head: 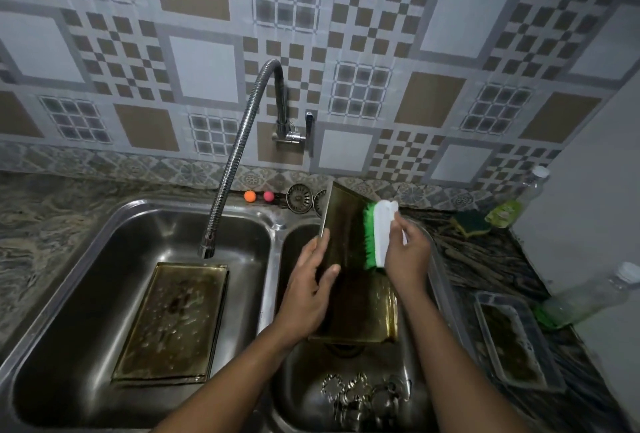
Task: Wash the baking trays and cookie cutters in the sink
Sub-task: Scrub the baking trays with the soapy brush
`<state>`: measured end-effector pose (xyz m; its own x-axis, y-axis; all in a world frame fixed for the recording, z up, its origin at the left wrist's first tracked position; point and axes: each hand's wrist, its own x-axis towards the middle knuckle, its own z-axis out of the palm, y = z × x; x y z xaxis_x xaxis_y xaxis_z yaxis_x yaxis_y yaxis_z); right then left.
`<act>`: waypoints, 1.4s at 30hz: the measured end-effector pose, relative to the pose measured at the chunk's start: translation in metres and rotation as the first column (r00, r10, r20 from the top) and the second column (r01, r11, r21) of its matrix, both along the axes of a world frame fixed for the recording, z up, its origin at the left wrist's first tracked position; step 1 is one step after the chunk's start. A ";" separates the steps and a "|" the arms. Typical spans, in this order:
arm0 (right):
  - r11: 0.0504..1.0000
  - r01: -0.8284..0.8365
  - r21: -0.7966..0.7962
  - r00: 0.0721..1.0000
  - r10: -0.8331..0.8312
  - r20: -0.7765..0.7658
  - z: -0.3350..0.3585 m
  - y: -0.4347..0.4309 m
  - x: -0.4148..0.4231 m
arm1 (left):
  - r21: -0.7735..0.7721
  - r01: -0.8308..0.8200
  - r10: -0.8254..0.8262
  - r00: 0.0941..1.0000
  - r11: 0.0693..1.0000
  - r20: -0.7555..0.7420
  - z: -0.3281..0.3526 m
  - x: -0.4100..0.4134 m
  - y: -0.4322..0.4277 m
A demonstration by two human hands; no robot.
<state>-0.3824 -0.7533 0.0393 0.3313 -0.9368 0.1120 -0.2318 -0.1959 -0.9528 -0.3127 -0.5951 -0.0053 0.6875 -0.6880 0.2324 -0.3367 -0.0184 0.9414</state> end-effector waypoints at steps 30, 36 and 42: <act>0.951 -0.308 0.017 0.949 0.306 0.075 0.006 0.030 -0.027 | -0.047 -0.156 0.154 0.987 0.987 -0.043 0.025 -0.011 0.001; 0.957 -0.288 -0.004 0.957 0.288 0.035 0.030 0.010 0.028 | -0.056 -0.127 0.125 0.991 0.990 -0.038 0.020 -0.012 -0.012; 0.922 -0.387 0.023 0.918 0.383 0.100 0.008 0.054 0.011 | -0.123 -0.264 0.263 0.965 0.957 -0.020 0.021 0.009 -0.021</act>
<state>-0.3713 -0.6989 0.0473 0.6572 -0.7436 0.1228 -0.0578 -0.2121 -0.9755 -0.3037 -0.6163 0.0155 0.8414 -0.4485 0.3015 -0.3326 0.0100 0.9430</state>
